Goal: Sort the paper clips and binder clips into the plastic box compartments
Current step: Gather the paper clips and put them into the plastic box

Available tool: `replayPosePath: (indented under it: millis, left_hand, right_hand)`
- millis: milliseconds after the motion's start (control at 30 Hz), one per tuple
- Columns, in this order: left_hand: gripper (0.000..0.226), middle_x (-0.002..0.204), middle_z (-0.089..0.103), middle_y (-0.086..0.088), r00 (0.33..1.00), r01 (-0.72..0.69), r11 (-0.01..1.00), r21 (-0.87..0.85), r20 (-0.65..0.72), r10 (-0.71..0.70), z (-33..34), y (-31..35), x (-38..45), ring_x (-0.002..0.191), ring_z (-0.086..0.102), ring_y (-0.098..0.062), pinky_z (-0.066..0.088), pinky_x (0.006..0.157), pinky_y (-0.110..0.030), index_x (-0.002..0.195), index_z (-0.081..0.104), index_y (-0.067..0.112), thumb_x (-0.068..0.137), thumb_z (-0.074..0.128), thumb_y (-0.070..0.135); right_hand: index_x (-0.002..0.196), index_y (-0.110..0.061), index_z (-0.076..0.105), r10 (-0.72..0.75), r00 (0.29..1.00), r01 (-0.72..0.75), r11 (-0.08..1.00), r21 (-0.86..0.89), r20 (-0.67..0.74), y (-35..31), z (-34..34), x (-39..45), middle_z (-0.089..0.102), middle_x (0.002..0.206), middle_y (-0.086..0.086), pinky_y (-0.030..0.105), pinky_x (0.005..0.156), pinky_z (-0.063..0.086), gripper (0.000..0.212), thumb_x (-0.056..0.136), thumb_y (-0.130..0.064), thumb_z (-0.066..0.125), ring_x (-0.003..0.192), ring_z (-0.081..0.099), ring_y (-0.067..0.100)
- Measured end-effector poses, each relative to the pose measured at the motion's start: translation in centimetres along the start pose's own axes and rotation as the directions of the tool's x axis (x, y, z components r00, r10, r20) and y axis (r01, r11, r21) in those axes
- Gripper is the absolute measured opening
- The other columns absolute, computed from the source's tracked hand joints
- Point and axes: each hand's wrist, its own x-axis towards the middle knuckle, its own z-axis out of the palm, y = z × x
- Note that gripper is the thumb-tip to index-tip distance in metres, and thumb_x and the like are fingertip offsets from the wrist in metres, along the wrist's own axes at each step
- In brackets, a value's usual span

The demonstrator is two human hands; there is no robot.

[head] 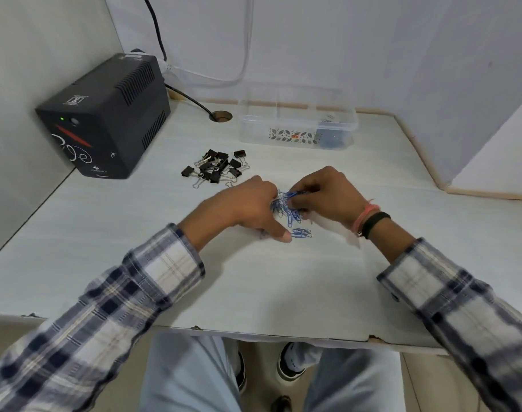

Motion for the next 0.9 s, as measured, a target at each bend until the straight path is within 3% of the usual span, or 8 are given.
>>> replayPosePath:
  millis: [100, 267, 433, 533, 667, 800, 900]
  left_hand:
    - [0.080, 0.116, 0.046, -0.003, 1.000, 0.023, 0.999, -0.044, -0.020, -0.024, 0.8, 1.0, 0.6, 0.093, 0.058, -0.021, 0.050, 0.075, -0.032, 0.108, 0.054, 0.018, 0.058, 0.083, 0.072]
    - [0.077, 0.119, 0.035, -0.004, 0.999, 0.016, 0.996, -0.093, -0.043, -0.020, 1.9, 2.5, 1.7, 0.091, 0.057, -0.022, 0.050, 0.071, -0.031, 0.108, 0.051, 0.014, 0.063, 0.086, 0.065]
    - [0.060, 0.119, 0.055, -0.006, 0.982, -0.132, 0.980, -0.151, -0.154, 0.109, 1.9, 2.7, 2.5, 0.105, 0.056, -0.020, 0.048, 0.082, -0.030, 0.123, 0.066, 0.012, 0.076, 0.086, 0.044]
    - [0.034, 0.110, 0.071, -0.005, 0.967, -0.175, 0.958, -0.227, -0.222, 0.124, 1.9, 2.5, 2.6, 0.099, 0.066, -0.019, 0.053, 0.084, -0.030, 0.110, 0.076, 0.009, 0.081, 0.083, 0.024]
    - [0.015, 0.094, 0.077, -0.005, 0.964, -0.176, 0.956, -0.236, -0.240, 0.118, 2.0, 2.5, 2.9, 0.078, 0.069, -0.017, 0.057, 0.070, -0.030, 0.094, 0.080, 0.009, 0.080, 0.080, 0.013]
    - [0.014, 0.088, 0.076, -0.006, 0.960, -0.167, 0.961, -0.219, -0.258, 0.108, 1.9, 2.3, 3.7, 0.060, 0.062, -0.013, 0.050, 0.057, -0.023, 0.091, 0.079, 0.008, 0.079, 0.081, 0.015]
    - [0.006, 0.079, 0.077, -0.004, 0.957, -0.191, 0.928, -0.320, -0.271, 0.104, 1.3, 1.9, 4.1, 0.054, 0.067, -0.010, 0.050, 0.052, -0.012, 0.085, 0.080, 0.007, 0.080, 0.079, 0.009]
  right_hand:
    - [0.089, 0.009, 0.077, 0.155, 0.988, -0.155, 0.936, 0.315, 0.026, 0.9, -1.7, 0.2, 0.074, 0.083, 0.031, 0.044, 0.074, 0.062, 0.013, 0.078, 0.002, 0.079, 0.069, 0.066, 0.035]
    - [0.097, 0.011, 0.075, 0.316, 0.949, -0.279, 0.797, 0.535, 0.025, 1.3, -4.0, 0.1, 0.076, 0.098, 0.027, 0.030, 0.076, 0.064, 0.020, 0.080, 0.003, 0.079, 0.081, 0.073, 0.028]
    - [0.102, 0.011, 0.074, 0.364, 0.930, -0.318, 0.717, 0.620, 0.055, 1.9, -4.9, 0.1, 0.077, 0.101, 0.021, 0.028, 0.075, 0.063, 0.022, 0.082, 0.003, 0.077, 0.086, 0.075, 0.025]
    - [0.102, 0.012, 0.073, 0.373, 0.925, -0.325, 0.692, 0.645, 0.066, 2.0, -5.1, 0.1, 0.077, 0.100, 0.021, 0.027, 0.074, 0.063, 0.022, 0.082, 0.004, 0.076, 0.086, 0.075, 0.026]
    - [0.102, 0.011, 0.074, 0.393, 0.917, -0.339, 0.679, 0.652, 0.067, 2.1, -5.5, 0.3, 0.077, 0.100, 0.021, 0.029, 0.075, 0.063, 0.020, 0.083, 0.004, 0.075, 0.088, 0.074, 0.026]
    - [0.101, 0.011, 0.073, 0.398, 0.916, -0.331, 0.674, 0.660, 0.053, 2.0, -6.0, 0.6, 0.076, 0.101, 0.022, 0.029, 0.075, 0.064, 0.019, 0.083, 0.005, 0.075, 0.089, 0.074, 0.026]
    - [0.100, 0.011, 0.073, 0.400, 0.915, -0.325, 0.657, 0.681, 0.050, 2.1, -6.5, 0.8, 0.077, 0.099, 0.021, 0.028, 0.074, 0.063, 0.017, 0.084, 0.006, 0.074, 0.087, 0.074, 0.025]
